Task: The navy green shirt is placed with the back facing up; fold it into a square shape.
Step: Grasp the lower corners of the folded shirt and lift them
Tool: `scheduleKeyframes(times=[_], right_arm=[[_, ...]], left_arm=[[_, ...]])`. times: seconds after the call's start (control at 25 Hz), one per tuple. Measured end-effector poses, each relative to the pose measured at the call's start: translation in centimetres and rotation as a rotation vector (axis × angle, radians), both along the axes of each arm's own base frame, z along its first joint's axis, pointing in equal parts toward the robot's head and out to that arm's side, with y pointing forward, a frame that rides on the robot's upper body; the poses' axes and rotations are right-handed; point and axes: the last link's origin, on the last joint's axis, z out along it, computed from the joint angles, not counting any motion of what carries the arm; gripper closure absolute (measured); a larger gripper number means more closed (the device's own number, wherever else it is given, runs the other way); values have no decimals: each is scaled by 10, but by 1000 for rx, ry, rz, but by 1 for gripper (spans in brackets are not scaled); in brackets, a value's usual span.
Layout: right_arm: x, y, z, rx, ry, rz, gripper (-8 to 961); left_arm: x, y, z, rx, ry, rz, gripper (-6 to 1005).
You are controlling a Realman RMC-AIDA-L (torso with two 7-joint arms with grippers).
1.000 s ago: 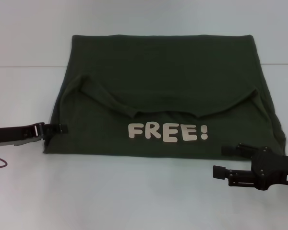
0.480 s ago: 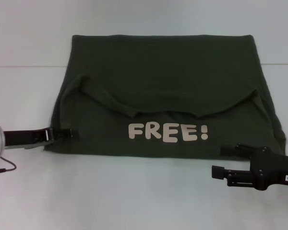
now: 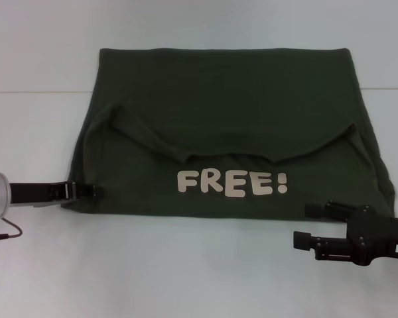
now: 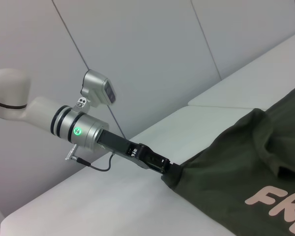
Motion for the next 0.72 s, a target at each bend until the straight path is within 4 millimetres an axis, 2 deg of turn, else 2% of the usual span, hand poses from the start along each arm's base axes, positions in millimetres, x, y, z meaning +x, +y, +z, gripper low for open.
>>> scheduleKeyframes(times=[0.48,0.64,0.72], right_arm=[[2,4,7,-7,-4,-34,34],[2,18,32,1,-31,-136,35],[0,27,53,-12,-49,-242,36]], left_arm=[[0,0,0,-1,5,-6,830],[1,1,0,-5,11,-13,963],[1,1,0,-4,13,-15,963]])
